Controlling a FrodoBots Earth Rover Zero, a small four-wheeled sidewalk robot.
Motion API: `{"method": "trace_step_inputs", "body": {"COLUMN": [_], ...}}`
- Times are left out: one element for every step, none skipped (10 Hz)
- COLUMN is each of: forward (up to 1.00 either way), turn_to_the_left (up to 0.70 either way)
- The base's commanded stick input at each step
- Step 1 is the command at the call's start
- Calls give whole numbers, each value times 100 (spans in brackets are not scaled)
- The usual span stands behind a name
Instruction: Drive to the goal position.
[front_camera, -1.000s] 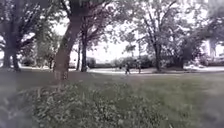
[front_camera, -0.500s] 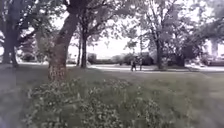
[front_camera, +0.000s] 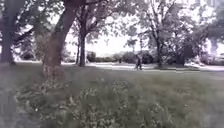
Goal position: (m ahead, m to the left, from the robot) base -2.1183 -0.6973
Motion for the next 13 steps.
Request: {"method": "trace_step_inputs", "body": {"forward": [50, 50, 50, 50, 50, 50, 50, 50, 50, 50, 50, 50, 50], "turn_to_the_left": [-17, 0, 0, 0, 0, 0, 0, 0, 0, 0, 0, 0, 0]}}
